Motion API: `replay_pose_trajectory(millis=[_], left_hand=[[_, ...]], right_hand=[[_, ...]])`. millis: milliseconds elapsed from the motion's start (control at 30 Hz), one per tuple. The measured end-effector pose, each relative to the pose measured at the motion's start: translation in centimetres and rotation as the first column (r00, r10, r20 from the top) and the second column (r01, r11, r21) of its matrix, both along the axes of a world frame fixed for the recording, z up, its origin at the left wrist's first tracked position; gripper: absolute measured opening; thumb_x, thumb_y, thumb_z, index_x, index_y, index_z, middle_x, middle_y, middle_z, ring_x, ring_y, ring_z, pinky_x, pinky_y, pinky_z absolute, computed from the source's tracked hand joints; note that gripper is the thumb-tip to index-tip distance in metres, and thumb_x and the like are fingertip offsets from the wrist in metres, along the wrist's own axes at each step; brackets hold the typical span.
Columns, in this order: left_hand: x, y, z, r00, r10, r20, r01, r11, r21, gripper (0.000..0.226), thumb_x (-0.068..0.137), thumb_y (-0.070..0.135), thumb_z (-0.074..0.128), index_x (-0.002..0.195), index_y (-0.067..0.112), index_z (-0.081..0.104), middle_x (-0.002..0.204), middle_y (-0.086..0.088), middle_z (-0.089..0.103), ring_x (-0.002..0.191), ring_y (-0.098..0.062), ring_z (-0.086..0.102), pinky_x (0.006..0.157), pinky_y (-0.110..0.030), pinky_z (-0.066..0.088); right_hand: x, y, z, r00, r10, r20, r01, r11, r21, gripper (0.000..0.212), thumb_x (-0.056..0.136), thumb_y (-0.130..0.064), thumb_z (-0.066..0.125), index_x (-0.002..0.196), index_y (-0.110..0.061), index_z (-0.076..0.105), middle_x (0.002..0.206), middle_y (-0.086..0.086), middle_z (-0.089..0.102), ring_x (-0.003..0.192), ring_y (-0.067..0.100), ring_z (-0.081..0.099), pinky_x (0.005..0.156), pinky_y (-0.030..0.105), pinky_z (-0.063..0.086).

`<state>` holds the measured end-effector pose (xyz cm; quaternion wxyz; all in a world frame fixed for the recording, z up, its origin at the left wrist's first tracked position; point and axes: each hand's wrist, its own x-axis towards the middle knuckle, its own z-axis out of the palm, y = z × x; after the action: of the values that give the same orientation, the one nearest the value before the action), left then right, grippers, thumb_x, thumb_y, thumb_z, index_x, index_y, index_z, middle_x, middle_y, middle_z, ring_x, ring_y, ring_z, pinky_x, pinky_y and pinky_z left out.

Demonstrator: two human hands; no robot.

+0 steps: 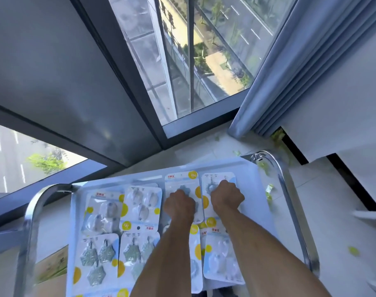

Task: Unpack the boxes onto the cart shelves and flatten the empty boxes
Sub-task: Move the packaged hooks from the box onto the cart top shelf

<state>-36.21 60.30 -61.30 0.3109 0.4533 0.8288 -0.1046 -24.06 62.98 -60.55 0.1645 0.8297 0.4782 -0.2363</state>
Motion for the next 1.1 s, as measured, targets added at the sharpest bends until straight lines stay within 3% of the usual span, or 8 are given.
replay_pose_trajectory(millis=[167,333,567,700,833,900,1100], left_hand=[[0.2,-0.4,0.4,0.998,0.055,-0.014,-0.055,0.998,0.031,0.031,0.092,0.031,0.048,0.114,0.016,0.063,0.115,-0.004,0.068,0.109,-0.024,0.063,0.085,-0.029,0.046],[0.8,-2.1,4.4,0.993,0.094,-0.070,-0.091,0.995,0.042,0.026,0.095,0.030,0.044,0.111,0.015,0.058,0.112,-0.005,0.065,0.105,-0.025,0.063,0.072,-0.030,0.037],[0.3,-5.3,9.7,0.987,0.159,-0.034,-0.156,0.985,0.080,0.005,0.088,0.018,0.048,0.088,0.016,0.053,0.096,-0.003,0.066,0.088,-0.023,0.066,0.061,-0.027,0.037],[-2.7,-8.6,11.5,0.977,0.212,-0.027,-0.205,0.965,0.165,0.016,0.089,0.018,0.049,0.100,0.013,0.059,0.104,-0.008,0.065,0.095,-0.028,0.065,0.064,-0.029,0.037],[-6.4,-14.9,12.0,0.955,0.298,-0.004,-0.289,0.929,0.230,0.013,0.088,0.017,0.050,0.097,0.012,0.057,0.108,-0.011,0.064,0.101,-0.031,0.063,0.068,-0.030,0.039],[-8.6,-18.8,12.2,0.947,0.322,-0.002,-0.312,0.918,0.245,0.022,0.089,0.019,0.050,0.108,0.011,0.059,0.114,-0.013,0.063,0.107,-0.033,0.062,0.077,-0.033,0.044],[-17.5,-34.4,12.1,0.897,0.439,-0.044,-0.418,0.878,0.231,0.028,0.091,0.027,0.055,0.113,0.013,0.064,0.116,-0.012,0.066,0.112,-0.031,0.062,0.087,-0.036,0.048]], right_hand=[[-0.2,0.6,0.6,1.000,0.022,0.006,-0.022,0.999,-0.038,0.027,0.085,-0.019,0.061,0.112,-0.025,0.063,0.110,-0.001,0.065,0.102,0.021,0.063,0.089,0.034,0.045],[0.1,-1.2,3.7,0.991,0.123,-0.056,-0.123,0.992,0.010,0.030,0.089,-0.025,0.056,0.118,-0.020,0.060,0.120,0.006,0.061,0.111,0.026,0.057,0.094,0.037,0.042],[-1.7,-5.5,9.5,0.951,0.241,-0.193,-0.244,0.970,0.009,0.028,0.087,-0.016,0.058,0.115,-0.017,0.062,0.112,0.004,0.064,0.105,0.025,0.064,0.080,0.029,0.044],[-4.5,-8.8,12.6,0.934,0.310,-0.180,-0.313,0.950,0.007,0.028,0.084,-0.012,0.058,0.111,-0.017,0.063,0.108,0.004,0.064,0.100,0.024,0.064,0.077,0.028,0.044],[-7.2,-13.5,14.2,0.911,0.384,-0.151,-0.391,0.920,-0.023,0.032,0.089,-0.015,0.054,0.121,-0.016,0.060,0.119,0.005,0.061,0.106,0.026,0.061,0.080,0.031,0.044],[-9.3,-16.5,14.7,0.894,0.427,-0.134,-0.435,0.900,-0.035,0.035,0.093,-0.018,0.051,0.127,-0.016,0.057,0.123,0.006,0.060,0.110,0.026,0.061,0.082,0.031,0.046],[-18.3,-31.6,13.9,0.862,0.459,-0.213,-0.478,0.877,-0.046,0.038,0.093,-0.023,0.048,0.128,-0.016,0.058,0.134,0.008,0.057,0.122,0.029,0.056,0.093,0.038,0.047]])
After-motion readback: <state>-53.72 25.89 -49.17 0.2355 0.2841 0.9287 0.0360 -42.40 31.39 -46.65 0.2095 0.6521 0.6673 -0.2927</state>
